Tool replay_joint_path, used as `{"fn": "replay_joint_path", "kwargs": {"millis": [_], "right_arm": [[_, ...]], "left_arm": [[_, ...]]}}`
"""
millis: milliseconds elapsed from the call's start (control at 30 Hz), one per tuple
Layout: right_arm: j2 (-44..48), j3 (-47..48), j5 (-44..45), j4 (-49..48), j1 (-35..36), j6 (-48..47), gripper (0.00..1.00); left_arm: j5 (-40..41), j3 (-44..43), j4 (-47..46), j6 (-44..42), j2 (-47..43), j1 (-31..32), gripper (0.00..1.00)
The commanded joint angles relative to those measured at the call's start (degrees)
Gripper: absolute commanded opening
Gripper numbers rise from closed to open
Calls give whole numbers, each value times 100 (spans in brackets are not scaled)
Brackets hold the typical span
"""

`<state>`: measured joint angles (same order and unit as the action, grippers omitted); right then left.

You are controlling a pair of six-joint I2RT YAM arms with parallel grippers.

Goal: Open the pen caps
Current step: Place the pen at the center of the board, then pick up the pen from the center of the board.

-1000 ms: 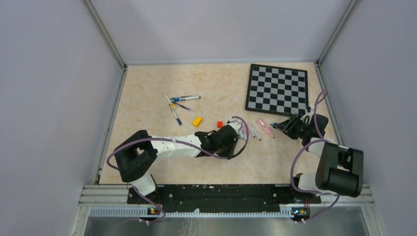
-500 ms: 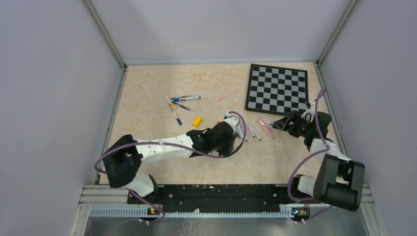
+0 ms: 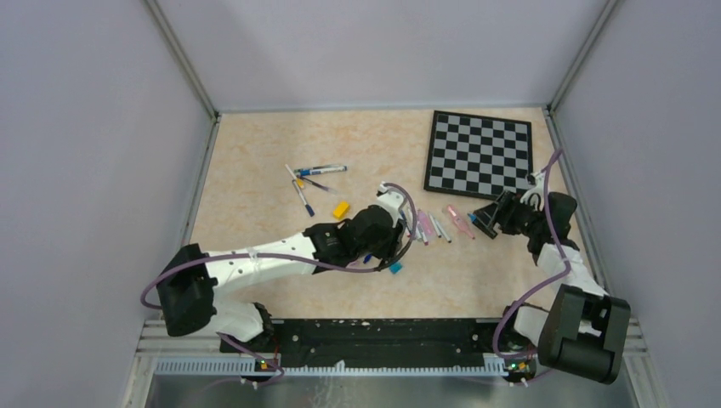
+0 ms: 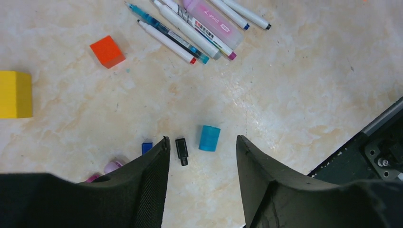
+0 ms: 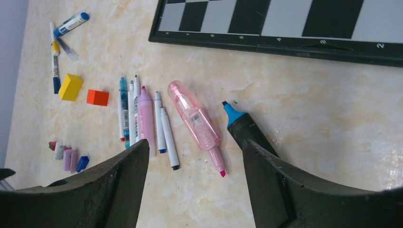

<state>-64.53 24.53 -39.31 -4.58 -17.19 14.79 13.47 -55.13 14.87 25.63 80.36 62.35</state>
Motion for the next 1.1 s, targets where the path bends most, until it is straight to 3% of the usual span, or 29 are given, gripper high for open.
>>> {"fn": "replay_joint_path", "kwargs": {"millis": [0, 200, 333, 467, 700, 900, 1067], "right_arm": [[325, 309, -746, -73, -88, -585, 70], [530, 675, -1535, 372, -91, -1243, 70], [778, 775, -1986, 636, -89, -1649, 71], [931, 834, -2132, 860, -91, -1932, 71], [946, 913, -2039, 1037, -117, -2115, 71], [1001, 930, -1997, 1062, -152, -2167, 71], [1016, 930, -1993, 1070, -159, -2197, 71]], "left_arm": [[493, 15, -90, -283, -428, 17, 62], [798, 494, -356, -323, -969, -153, 98], [391, 832, -525, -254, -1366, -656, 99], [-388, 1174, -659, -132, -1728, -1741, 99], [-808, 1494, -669, 219, -1848, -3364, 95], [-1633, 1257, -555, 333, -1151, -4511, 92], [-1214, 326, 255, 212, 34, -4723, 97]]}}
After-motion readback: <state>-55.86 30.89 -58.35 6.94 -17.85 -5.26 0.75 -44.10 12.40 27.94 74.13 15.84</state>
